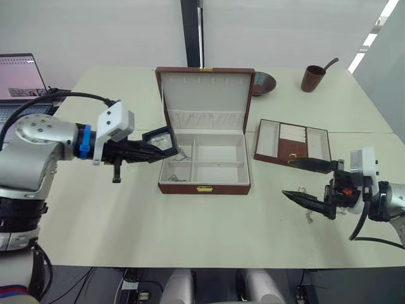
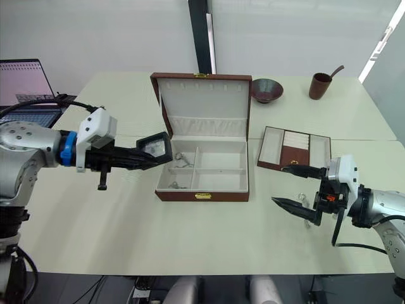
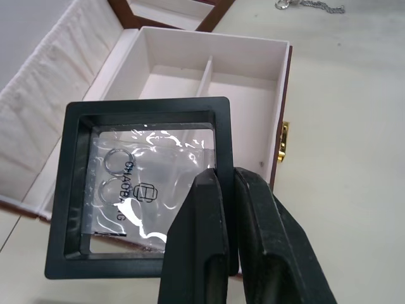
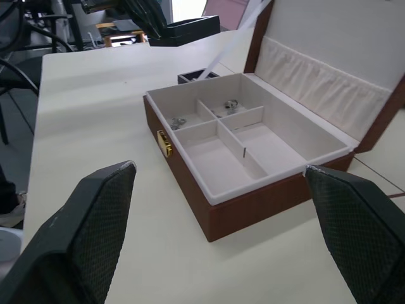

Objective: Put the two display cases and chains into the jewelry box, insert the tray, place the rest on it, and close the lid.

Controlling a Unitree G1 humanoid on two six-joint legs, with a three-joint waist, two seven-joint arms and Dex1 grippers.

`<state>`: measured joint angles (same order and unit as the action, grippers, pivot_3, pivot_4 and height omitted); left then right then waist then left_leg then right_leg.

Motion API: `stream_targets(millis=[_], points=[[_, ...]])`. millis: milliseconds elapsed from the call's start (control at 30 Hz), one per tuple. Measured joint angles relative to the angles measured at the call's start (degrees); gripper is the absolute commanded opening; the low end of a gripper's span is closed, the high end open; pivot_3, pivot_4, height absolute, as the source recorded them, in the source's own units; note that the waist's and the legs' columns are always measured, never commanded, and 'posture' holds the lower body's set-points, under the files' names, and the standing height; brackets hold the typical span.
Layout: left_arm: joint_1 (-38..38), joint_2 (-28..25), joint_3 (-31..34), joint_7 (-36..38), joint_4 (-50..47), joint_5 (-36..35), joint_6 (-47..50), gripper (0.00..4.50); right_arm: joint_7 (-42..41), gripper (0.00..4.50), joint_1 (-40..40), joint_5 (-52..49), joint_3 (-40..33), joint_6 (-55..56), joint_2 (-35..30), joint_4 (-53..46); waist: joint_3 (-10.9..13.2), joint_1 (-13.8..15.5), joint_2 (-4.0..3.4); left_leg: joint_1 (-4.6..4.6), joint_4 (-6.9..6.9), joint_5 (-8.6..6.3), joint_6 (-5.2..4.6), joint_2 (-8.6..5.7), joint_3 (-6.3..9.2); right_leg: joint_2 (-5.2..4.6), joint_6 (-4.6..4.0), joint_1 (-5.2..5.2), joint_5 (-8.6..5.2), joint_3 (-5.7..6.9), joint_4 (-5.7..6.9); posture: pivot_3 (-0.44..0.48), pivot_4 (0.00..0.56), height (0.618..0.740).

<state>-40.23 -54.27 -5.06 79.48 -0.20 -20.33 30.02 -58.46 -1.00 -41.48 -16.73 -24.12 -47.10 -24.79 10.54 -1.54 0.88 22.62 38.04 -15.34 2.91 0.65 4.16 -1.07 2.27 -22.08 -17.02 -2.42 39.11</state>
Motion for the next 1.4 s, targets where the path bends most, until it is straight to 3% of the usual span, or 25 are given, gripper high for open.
stream_targets(millis=[367,600,1000,1400], points=[[-13.4,14.5,-12.6,-1.2,19.2,12.8,-13.4,0.02,7.1,4.5,3.3,2.6,-1.6,0.2,2.7,-2.4,0.0,-0.2,0.02,0.09,0.05,0.01,-0.01,-0.04,0.0,0.0,0.0,-0.08,0.0,-0.03,0.0,0.0,0.15,0.74],[-15.2,21.2,-13.7,-0.5,27.5,16.1,-21.2,0.02,11.2,4.5,6.2,3.8,-2.4,0.2,4.2,-4.8,0.0,-0.1,0.03,0.11,0.09,0.02,-0.01,-0.05,0.0,0.0,0.01,-0.09,0.01,-0.04,0.04,0.0,0.15,0.74],[-18.8,26.2,-14.5,-1.5,40.2,21.6,-30.1,0.02,13.8,4.5,7.0,4.3,-2.4,0.2,5.3,-6.6,0.0,-0.2,0.03,0.11,0.08,0.02,-0.02,-0.06,0.01,0.01,0.01,-0.11,0.01,-0.03,0.07,0.0,0.15,0.74],[-19.2,27.7,-14.5,-2.8,45.6,25.0,-35.0,0.02,14.1,4.5,7.2,4.4,-2.4,0.2,5.3,-6.6,0.0,-0.2,0.03,0.11,0.08,0.02,-0.02,-0.06,0.02,0.01,0.01,-0.11,0.01,-0.03,0.08,0.0,0.15,0.74]])
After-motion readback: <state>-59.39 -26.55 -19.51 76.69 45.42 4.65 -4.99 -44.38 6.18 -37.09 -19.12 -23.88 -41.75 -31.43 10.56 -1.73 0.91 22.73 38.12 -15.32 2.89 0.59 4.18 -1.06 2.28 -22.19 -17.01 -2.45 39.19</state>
